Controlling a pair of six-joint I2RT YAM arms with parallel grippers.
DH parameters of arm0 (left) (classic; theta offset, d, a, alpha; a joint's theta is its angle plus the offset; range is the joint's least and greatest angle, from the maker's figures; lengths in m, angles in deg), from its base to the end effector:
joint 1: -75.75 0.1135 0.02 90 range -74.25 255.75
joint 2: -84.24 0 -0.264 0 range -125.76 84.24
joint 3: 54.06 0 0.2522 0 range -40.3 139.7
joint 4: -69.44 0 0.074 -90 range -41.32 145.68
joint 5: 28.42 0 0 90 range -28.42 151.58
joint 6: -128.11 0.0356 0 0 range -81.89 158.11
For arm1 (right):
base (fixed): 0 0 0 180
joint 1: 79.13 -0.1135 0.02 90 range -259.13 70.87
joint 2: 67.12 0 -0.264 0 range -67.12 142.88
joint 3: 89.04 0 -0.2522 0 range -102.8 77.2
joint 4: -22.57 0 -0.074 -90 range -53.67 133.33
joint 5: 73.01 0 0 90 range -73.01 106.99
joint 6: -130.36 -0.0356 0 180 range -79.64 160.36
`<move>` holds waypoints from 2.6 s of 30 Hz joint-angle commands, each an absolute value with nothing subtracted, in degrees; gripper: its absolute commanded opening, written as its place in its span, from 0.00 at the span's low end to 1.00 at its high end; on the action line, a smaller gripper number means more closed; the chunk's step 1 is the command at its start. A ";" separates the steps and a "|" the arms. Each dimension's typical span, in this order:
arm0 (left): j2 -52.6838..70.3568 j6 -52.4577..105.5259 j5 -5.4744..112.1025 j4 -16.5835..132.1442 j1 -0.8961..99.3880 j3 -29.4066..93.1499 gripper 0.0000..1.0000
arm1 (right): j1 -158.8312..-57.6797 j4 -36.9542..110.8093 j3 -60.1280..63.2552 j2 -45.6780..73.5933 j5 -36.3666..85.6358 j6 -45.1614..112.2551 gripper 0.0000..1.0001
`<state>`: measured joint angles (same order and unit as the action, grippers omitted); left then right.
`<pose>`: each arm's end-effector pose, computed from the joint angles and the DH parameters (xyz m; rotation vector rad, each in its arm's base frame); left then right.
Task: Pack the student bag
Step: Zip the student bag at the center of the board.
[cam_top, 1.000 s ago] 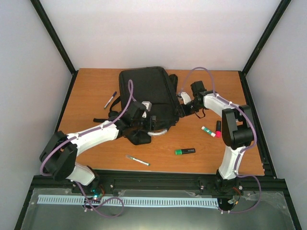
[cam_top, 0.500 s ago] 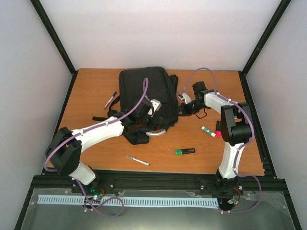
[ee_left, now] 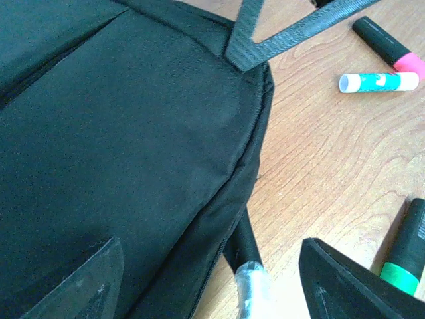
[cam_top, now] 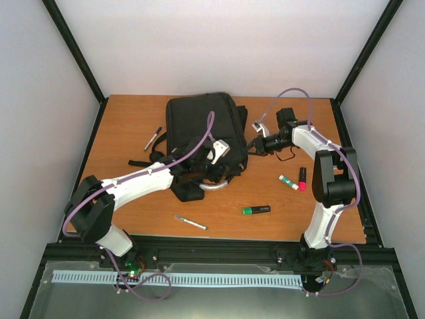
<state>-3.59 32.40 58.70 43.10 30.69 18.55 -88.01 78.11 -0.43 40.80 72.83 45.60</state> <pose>0.2356 -0.2386 0.2384 0.8160 2.2034 -0.5064 0.3629 0.0865 0.2035 -0.5242 2.5007 1.3613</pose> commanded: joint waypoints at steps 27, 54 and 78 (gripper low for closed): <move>-15.92 45.90 63.05 51.47 27.50 30.10 0.01 | -84.83 79.82 0.35 35.31 78.67 49.38 0.19; -15.41 34.79 59.89 52.26 28.25 30.00 0.01 | -97.87 58.39 21.32 23.41 49.03 64.83 0.36; -13.72 31.26 54.85 54.85 30.92 28.43 0.01 | -100.56 56.30 23.76 24.34 40.58 63.72 0.22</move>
<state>-16.09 32.25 55.73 48.87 30.38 27.67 -100.01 55.82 23.00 23.79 43.15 63.28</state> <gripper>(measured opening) 0.012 0.243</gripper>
